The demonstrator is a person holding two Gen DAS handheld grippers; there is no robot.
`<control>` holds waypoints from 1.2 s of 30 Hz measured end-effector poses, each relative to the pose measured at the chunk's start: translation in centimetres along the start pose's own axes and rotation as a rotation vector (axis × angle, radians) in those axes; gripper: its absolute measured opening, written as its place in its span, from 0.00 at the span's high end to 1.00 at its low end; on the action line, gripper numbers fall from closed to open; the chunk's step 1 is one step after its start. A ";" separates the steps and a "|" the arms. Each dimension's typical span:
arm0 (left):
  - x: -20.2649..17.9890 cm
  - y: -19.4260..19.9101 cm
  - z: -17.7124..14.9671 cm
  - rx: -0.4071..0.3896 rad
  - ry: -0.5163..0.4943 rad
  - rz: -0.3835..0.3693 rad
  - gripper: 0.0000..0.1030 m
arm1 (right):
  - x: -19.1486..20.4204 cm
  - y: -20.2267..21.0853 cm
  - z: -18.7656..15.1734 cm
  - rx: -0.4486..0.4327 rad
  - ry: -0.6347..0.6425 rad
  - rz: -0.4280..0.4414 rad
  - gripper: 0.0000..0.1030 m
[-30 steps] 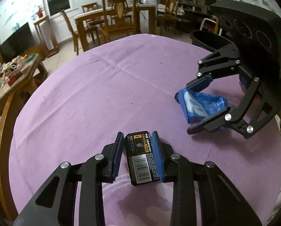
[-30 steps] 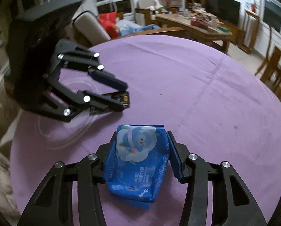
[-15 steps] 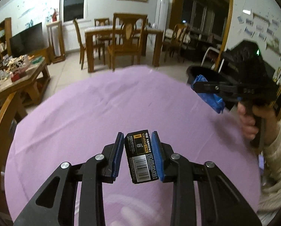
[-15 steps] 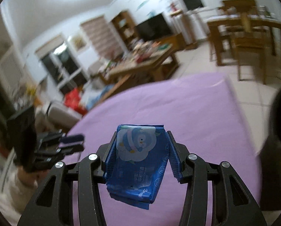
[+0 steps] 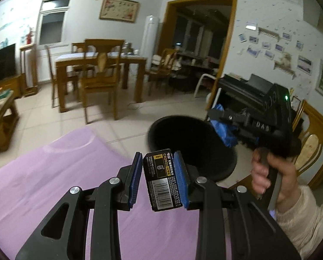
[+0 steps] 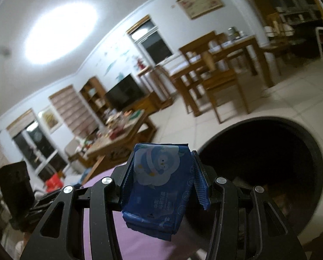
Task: Collect trash
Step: 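Carry the black card and blue packet over the bin and open both tools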
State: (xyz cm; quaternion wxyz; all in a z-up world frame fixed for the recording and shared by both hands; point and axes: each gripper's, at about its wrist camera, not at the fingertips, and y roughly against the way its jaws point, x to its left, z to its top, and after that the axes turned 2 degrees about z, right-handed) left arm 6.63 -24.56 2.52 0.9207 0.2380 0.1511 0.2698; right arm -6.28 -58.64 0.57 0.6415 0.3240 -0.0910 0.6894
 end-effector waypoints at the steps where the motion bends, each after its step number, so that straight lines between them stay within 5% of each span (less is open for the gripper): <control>1: -0.5 -0.7 0.2 0.000 -0.002 -0.011 0.71 | -1.3 0.6 0.5 -0.015 -0.013 -0.015 0.53; 15: -6.5 -10.4 0.7 0.088 -0.039 -0.121 0.71 | -13.0 2.3 1.7 -0.040 -0.114 -0.109 0.53; 28: -8.5 -13.4 0.8 0.147 -0.069 -0.123 0.71 | -13.9 -0.5 0.3 -0.002 -0.147 -0.108 0.52; 31: -8.9 -13.6 0.9 0.151 -0.087 -0.119 0.69 | -13.8 -0.4 0.1 0.008 -0.153 -0.104 0.43; 32: -9.2 -13.6 0.9 0.157 -0.100 -0.120 0.67 | -13.8 -0.4 0.0 0.006 -0.156 -0.102 0.31; 33: -9.4 -13.7 1.0 0.161 -0.108 -0.117 0.53 | -14.0 -0.3 -0.1 0.000 -0.161 -0.099 0.27; 34: -9.6 -13.5 0.9 0.160 -0.122 -0.100 0.25 | -14.0 -0.2 -0.2 -0.011 -0.164 -0.091 0.24; 36: -9.9 -12.6 0.8 0.110 -0.141 -0.067 0.05 | -14.1 -0.1 -0.4 -0.017 -0.160 -0.091 0.22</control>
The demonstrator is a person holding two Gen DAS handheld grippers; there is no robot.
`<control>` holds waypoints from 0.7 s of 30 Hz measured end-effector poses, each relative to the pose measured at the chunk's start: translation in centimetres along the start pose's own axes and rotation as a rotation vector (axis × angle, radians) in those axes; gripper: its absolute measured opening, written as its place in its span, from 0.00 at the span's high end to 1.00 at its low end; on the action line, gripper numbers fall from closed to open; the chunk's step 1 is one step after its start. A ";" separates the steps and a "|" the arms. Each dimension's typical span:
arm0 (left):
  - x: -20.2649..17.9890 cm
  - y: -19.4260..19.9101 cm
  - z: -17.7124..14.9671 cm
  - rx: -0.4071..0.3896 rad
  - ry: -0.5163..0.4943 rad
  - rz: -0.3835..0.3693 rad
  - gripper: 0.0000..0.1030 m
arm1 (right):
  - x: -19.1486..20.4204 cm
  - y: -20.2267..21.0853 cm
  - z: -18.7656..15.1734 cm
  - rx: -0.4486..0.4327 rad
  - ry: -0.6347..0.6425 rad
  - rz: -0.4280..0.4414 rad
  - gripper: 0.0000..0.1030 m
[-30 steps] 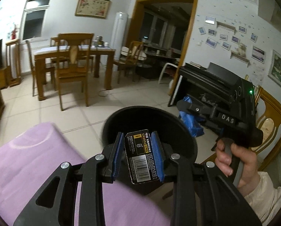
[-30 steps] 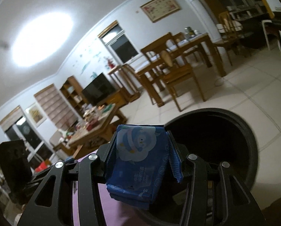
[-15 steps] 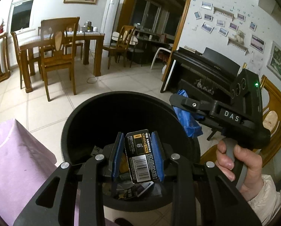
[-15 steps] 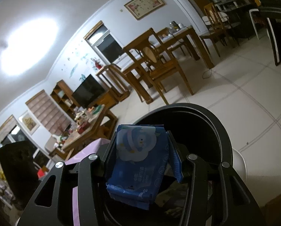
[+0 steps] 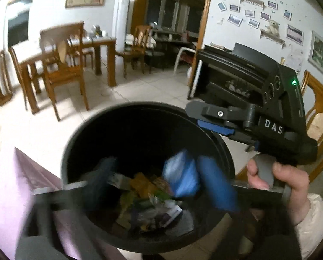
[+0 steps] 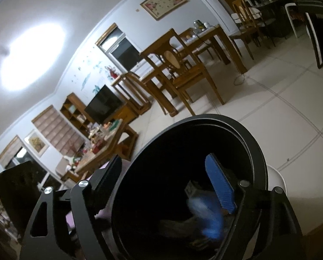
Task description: Collect trash
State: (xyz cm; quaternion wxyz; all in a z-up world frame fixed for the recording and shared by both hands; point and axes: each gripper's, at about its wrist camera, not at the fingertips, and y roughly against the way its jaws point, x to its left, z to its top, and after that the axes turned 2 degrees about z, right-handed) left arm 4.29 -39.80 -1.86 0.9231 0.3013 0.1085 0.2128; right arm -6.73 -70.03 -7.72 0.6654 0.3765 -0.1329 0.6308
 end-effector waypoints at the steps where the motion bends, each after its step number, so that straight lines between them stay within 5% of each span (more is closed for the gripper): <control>1: -0.2 0.4 0.0 -0.019 -0.012 0.003 0.05 | 0.1 0.0 -0.1 -0.005 0.001 -0.002 0.20; 21: -2.5 8.3 -0.1 -0.128 -0.076 0.071 0.05 | 3.9 1.8 -2.0 0.014 0.016 0.013 0.17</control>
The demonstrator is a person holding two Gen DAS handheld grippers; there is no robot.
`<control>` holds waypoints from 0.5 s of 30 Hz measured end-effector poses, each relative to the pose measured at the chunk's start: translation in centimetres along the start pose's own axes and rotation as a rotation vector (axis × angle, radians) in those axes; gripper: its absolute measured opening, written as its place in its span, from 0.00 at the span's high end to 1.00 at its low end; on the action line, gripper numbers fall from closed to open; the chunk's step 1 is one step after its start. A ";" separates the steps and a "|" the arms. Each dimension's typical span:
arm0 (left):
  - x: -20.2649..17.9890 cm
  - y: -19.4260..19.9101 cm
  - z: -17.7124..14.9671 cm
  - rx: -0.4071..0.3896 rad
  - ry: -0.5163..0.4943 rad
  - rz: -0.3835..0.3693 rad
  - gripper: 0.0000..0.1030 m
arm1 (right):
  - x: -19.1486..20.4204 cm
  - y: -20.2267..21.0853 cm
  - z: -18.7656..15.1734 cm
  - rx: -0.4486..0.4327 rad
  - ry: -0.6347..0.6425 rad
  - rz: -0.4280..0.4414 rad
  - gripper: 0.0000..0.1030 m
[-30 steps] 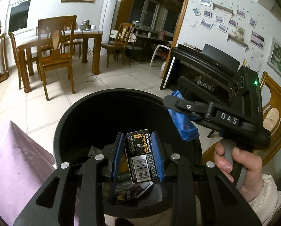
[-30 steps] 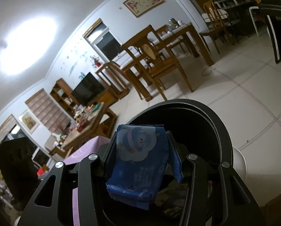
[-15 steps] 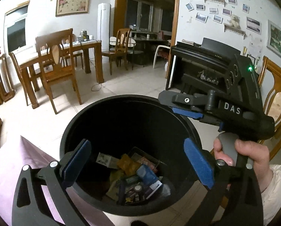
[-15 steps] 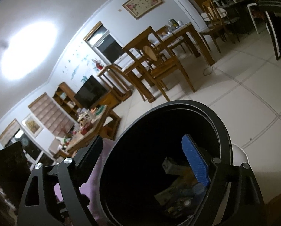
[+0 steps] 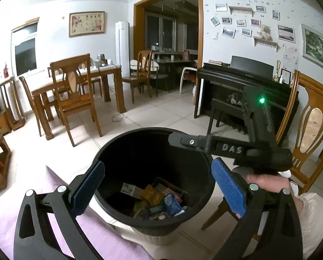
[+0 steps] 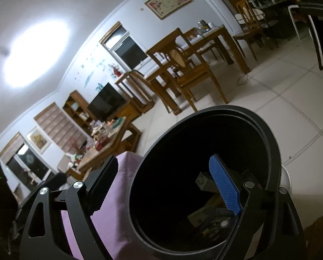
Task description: Collect trash
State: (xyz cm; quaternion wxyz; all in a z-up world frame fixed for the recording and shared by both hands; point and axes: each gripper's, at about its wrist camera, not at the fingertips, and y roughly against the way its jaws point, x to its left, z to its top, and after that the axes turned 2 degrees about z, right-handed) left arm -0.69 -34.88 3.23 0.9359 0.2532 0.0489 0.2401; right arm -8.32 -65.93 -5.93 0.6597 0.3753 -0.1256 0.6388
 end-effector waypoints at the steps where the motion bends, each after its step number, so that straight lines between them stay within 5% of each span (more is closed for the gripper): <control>1: 0.0 0.5 -0.1 -0.007 0.000 0.002 0.05 | 0.6 0.0 -0.1 0.003 0.005 0.002 0.17; 15: 4.4 8.1 -2.8 -0.076 0.082 0.145 0.05 | 10.6 -2.0 -2.5 0.069 0.104 0.076 0.14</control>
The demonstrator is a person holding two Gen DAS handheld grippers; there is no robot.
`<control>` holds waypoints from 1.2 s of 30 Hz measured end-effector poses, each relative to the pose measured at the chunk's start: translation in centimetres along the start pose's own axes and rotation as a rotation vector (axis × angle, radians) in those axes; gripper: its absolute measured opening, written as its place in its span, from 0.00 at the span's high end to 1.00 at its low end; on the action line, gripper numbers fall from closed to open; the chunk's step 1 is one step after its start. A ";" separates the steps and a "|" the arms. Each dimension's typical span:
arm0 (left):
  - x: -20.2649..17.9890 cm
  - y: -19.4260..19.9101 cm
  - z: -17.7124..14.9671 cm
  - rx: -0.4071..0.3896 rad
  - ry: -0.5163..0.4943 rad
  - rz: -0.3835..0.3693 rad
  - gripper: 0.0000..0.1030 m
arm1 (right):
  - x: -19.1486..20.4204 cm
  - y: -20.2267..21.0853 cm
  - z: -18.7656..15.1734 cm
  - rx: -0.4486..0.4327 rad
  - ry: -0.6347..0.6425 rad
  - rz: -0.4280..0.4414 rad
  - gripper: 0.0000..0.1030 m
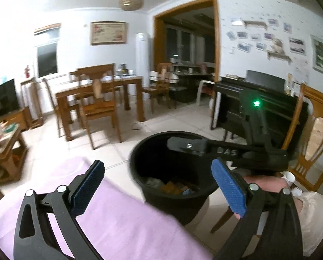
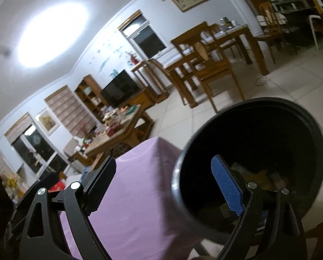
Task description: Collect trash
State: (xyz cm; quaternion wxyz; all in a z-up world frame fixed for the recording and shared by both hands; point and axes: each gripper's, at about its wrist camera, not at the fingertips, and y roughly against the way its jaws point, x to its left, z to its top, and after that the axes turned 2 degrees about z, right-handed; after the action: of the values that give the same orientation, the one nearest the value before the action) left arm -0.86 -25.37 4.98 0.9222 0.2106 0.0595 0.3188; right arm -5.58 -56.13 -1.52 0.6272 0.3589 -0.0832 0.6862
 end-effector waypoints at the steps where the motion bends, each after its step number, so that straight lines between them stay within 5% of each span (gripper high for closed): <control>1: 0.9 0.6 -0.4 0.000 0.021 0.030 0.05 | 1.0 -0.4 -0.2 0.008 0.009 0.010 0.14; 14: 14.6 8.1 -7.9 0.079 0.292 0.498 0.05 | 17.9 -9.3 -5.4 0.166 0.174 0.203 0.08; 21: 18.8 11.1 -10.0 0.037 0.398 0.621 0.05 | 25.4 -14.6 -9.2 0.242 0.272 0.234 0.08; 26: 19.6 12.6 -10.7 0.020 0.410 0.670 0.05 | 26.7 -16.6 -11.0 0.175 0.319 0.173 0.08; 31: 20.2 12.1 -11.7 0.091 0.408 0.730 0.05 | 25.4 -17.3 -12.2 0.098 0.370 0.098 0.08; 36: 20.6 12.4 -12.1 0.092 0.426 0.737 0.05 | 23.8 -16.9 -12.0 0.024 0.370 0.111 0.05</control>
State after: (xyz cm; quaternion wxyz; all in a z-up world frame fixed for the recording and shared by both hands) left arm 5.49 0.29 -0.16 0.7034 0.1883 0.1835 0.6603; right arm 6.40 -26.93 -1.79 0.5886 0.2289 0.0221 0.7750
